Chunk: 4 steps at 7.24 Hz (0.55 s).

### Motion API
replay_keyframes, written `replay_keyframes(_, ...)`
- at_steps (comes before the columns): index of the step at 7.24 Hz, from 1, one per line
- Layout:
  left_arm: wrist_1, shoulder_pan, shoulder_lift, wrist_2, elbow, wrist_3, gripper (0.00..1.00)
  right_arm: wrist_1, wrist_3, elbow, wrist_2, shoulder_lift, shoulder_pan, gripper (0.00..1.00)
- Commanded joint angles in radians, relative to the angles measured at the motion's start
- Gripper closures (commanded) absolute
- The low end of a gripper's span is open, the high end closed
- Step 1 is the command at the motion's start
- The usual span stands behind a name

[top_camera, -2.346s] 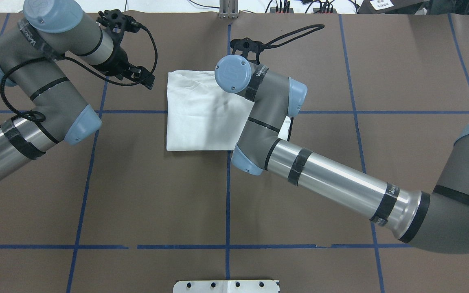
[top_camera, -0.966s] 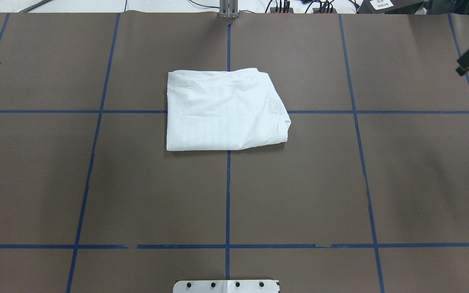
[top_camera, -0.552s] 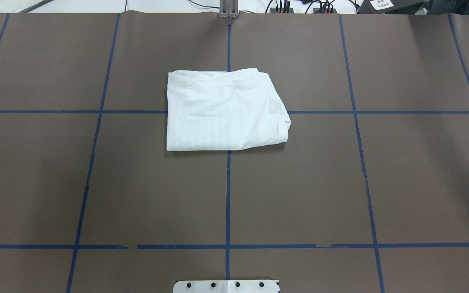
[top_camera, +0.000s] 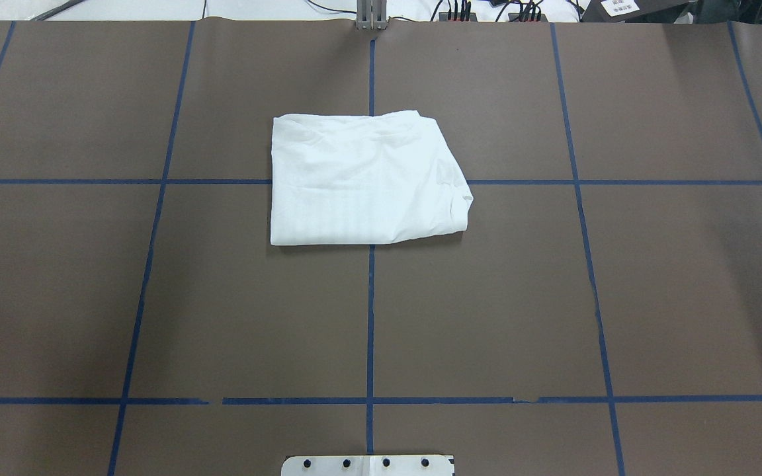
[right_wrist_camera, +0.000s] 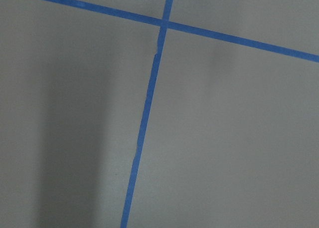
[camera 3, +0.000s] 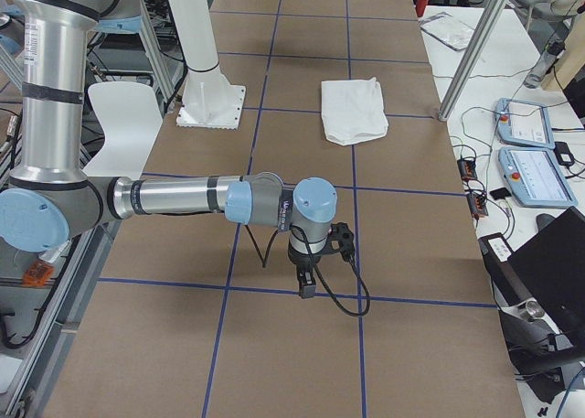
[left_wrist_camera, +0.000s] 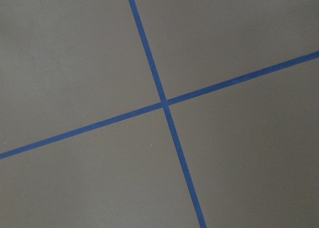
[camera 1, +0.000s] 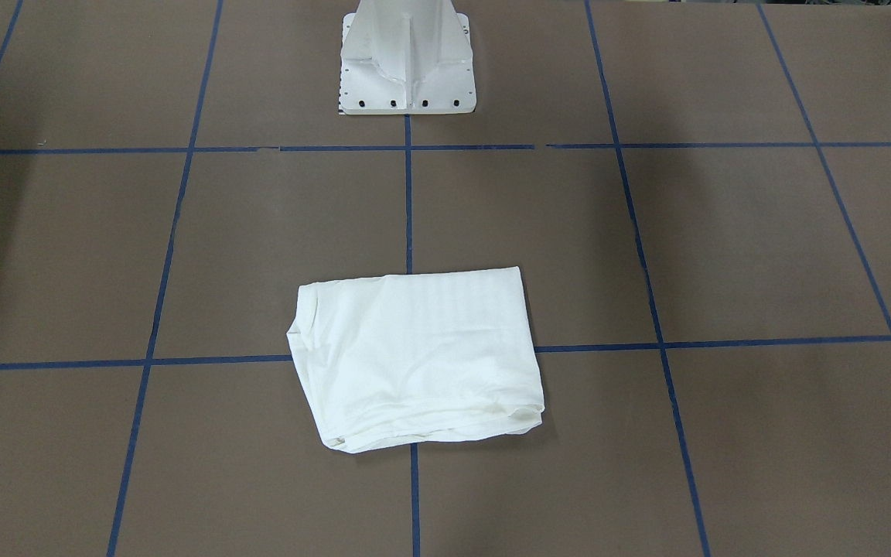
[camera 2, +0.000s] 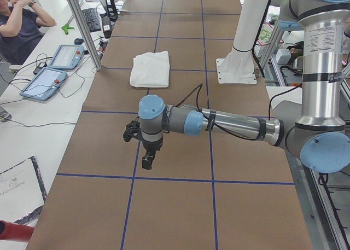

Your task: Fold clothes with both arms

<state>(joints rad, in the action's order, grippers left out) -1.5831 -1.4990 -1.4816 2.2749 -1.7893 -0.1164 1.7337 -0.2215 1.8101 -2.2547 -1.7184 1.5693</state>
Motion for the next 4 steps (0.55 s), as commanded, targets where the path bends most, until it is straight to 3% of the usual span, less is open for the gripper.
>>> replay_keyframes(1, -0.005, -0.001, 0.043, 0.046, 0.016, 0.011, 0.00, -0.002, 0.025, 0.005, -0.002, -0.003, 0.000, 0.00)
replay_keyframes(4, 0.014, 0.000, 0.035, 0.048, 0.007, 0.018, 0.00, -0.002, 0.024, 0.009, -0.003, -0.001, 0.003, 0.00)
